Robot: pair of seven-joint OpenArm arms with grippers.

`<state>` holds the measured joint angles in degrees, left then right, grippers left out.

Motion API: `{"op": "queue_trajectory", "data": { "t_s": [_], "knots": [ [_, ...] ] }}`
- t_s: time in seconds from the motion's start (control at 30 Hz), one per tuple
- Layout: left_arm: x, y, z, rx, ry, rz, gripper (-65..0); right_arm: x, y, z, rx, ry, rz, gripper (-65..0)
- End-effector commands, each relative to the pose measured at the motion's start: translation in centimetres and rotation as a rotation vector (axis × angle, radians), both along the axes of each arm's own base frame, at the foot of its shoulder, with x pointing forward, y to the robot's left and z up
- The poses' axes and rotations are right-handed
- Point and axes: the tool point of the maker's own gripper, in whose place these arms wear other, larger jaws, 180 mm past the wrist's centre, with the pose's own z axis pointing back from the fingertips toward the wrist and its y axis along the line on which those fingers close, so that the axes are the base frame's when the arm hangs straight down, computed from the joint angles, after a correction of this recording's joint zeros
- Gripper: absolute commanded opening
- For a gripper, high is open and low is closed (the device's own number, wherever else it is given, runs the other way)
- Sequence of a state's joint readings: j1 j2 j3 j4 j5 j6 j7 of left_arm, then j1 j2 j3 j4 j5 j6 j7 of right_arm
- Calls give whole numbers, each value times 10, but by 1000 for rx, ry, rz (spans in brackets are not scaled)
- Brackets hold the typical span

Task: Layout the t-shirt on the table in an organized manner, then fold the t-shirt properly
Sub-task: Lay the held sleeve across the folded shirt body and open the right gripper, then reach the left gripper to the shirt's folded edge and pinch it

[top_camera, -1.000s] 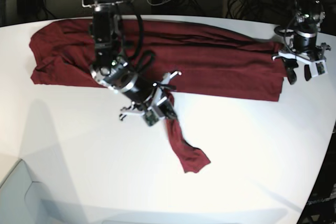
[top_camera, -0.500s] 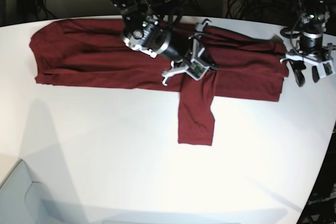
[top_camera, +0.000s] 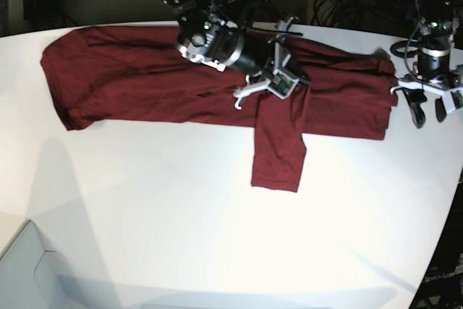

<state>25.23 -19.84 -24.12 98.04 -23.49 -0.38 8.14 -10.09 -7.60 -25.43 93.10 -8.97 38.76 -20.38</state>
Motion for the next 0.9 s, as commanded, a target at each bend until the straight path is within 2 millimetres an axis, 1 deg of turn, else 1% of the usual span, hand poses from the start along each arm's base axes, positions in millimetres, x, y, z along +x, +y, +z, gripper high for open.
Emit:
{"op": "queue_trajectory", "data": {
  "t_s": [0.0,0.1,0.13,0.27,0.33,0.4,0.43,0.47,0.53,0.6,0.63,0.7,0.77,0.87],
  "knots": [
    [5,1,16,19,-50,-8,-337,5,6,15,53,-27,-4,-650],
    [5,1,16,19,-52,-8,-337,-1,6,12,49,-11,1,-650],
    [5,0,18,20,-56,-10,-337,-2,6,10,39,-5,1,-633],
    [7,-3,23,22,-69,-18,-337,-4,3,5,5,11,4,-523],
    [8,-3,23,22,-72,-18,-337,-5,4,6,10,10,7,-477],
    [11,-3,27,22,-84,-18,-332,-7,-2,11,10,-5,-1,-456],
    [11,-3,27,21,-84,-17,-322,-8,-5,16,14,-23,-5,-452],
    [11,-3,27,19,-84,-17,-303,-7,-8,23,19,-41,-12,-452],
    [15,-6,28,15,-94,-23,-242,-5,-16,34,22,-74,-31,-451],
    [22,-21,26,-5,-97,-56,-188,3,-35,38,-1,-102,-68,-451],
    [25,-29,24,-14,-96,-76,-170,4,-47,34,-22,-99,-88,-451],
    [34,-46,24,-33,-106,-116,-162,8,-67,27,-52,-95,-130,-451],
    [46,-71,25,-56,-118,-176,-159,9,-88,18,-88,-80,-171,-452],
    [71,-120,31,-89,-151,-294,-156,11,-124,3,-145,-51,-245,-452]
  ]
}}
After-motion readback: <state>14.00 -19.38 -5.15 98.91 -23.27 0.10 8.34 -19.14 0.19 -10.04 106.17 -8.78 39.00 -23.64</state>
